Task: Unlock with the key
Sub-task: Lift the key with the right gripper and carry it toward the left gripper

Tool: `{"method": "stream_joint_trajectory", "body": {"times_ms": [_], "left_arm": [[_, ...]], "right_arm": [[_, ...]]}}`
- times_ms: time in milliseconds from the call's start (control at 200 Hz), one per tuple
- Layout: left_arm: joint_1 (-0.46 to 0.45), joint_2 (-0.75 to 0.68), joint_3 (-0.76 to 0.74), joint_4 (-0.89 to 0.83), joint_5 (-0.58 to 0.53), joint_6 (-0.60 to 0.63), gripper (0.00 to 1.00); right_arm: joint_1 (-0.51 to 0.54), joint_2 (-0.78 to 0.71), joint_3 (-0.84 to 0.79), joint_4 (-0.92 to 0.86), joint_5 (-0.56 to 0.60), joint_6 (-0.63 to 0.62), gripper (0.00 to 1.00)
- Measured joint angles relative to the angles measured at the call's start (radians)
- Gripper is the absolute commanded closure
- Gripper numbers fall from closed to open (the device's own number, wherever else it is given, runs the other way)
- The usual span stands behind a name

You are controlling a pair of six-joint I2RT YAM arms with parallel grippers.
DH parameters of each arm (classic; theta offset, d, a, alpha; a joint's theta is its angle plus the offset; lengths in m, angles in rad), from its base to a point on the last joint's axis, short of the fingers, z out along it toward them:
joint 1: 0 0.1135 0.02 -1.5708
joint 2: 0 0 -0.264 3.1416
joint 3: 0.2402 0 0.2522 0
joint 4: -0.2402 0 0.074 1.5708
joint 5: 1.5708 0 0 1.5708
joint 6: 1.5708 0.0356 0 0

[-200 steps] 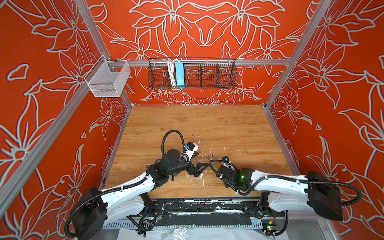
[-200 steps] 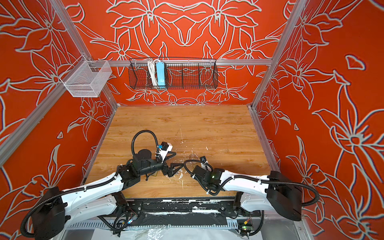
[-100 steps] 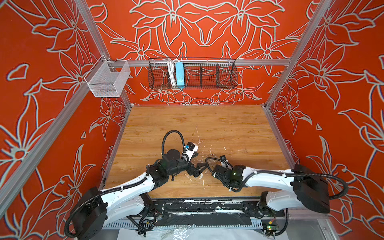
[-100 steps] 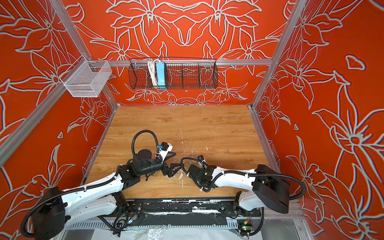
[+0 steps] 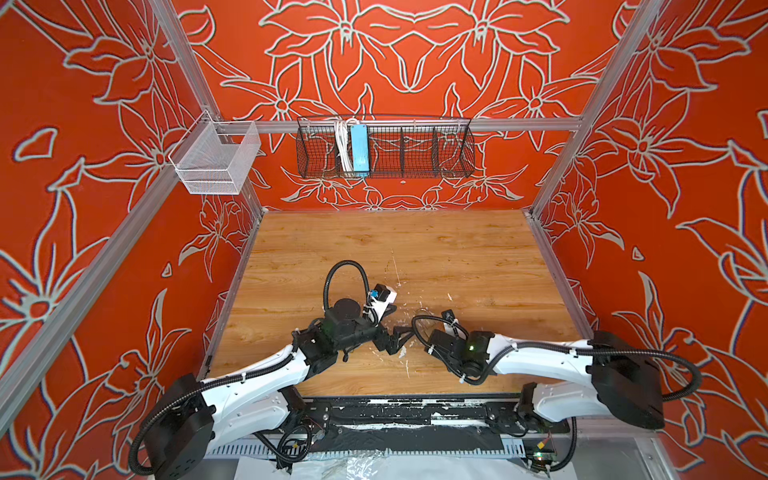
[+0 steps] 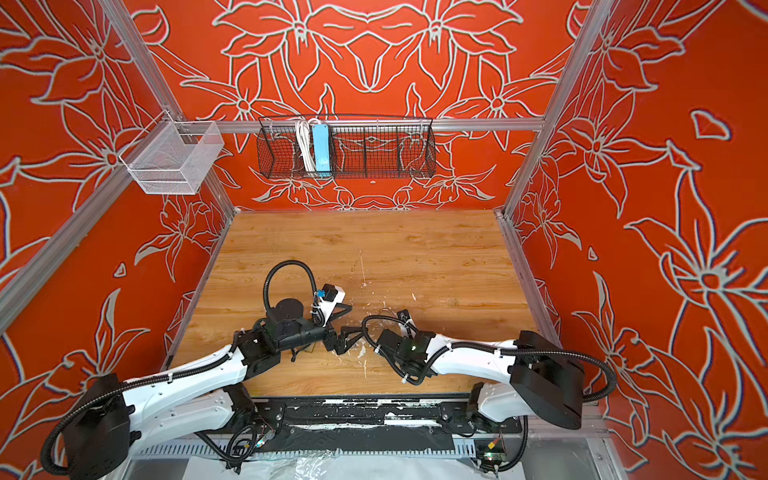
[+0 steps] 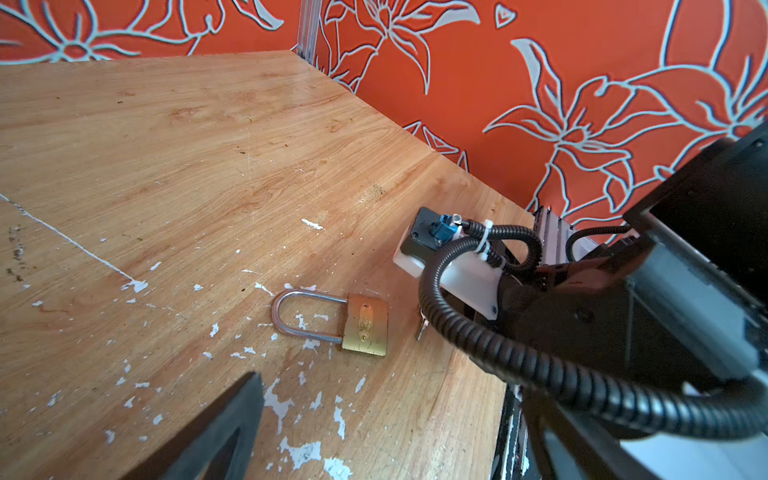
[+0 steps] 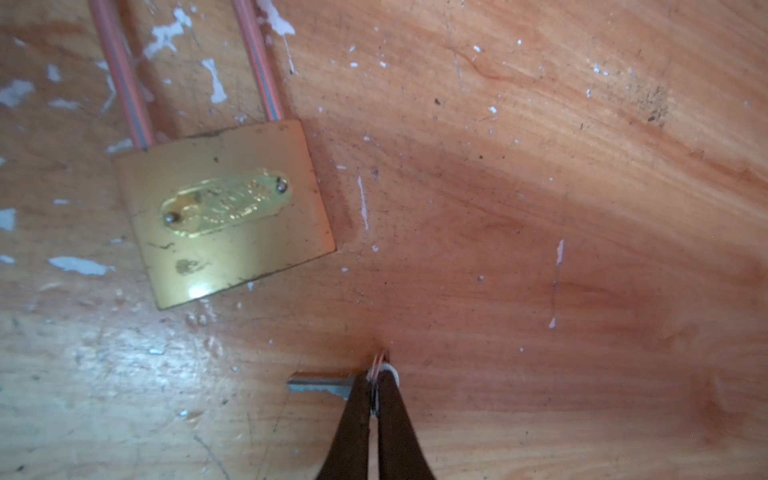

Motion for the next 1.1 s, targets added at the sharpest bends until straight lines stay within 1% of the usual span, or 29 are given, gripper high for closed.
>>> {"method": "stream_joint_trajectory", "body": {"times_ms": [125,220,390,495,596,741,841,936,1006,1101], "left_arm": [[0.000,-0.003,0.000,0.001,0.000,0.000,0.04],[0.000,-0.005,0.000,0.001,0.000,0.000,0.04],[0.000,-0.008,0.000,0.002,-0.001,0.000,0.03],[0.000,-0.008,-0.001,0.006,-0.002,-0.001,0.03],[0.000,-0.009,-0.012,0.021,-0.005,-0.006,0.02],[0.000,-0.009,-0.038,0.045,0.001,-0.035,0.02],[0.000,-0.004,-0.057,0.096,0.029,-0.071,0.03],[0.000,0.028,-0.068,0.177,0.066,-0.114,0.05],[0.000,0.062,-0.083,0.254,0.092,-0.138,0.07],[0.000,0.100,-0.122,0.355,0.114,-0.157,0.09]], "right_arm": [[0.000,-0.032,-0.019,0.001,0.002,0.002,0.92],[0.000,-0.055,-0.027,0.003,0.003,0.006,1.00],[0.000,-0.088,-0.035,0.003,0.004,0.008,1.00],[-0.002,-0.136,-0.041,0.004,0.008,0.010,1.00],[-0.002,-0.231,-0.061,0.010,0.019,0.011,1.00],[-0.002,-0.447,-0.112,0.056,0.030,0.006,1.00],[-0.002,-0.576,-0.134,0.091,0.032,-0.001,1.00],[-0.002,-0.633,-0.133,0.113,0.036,-0.011,1.00],[-0.002,-0.629,-0.123,0.123,0.038,-0.026,1.00],[-0.002,-0.571,-0.077,0.131,0.037,-0.051,1.00]]}}
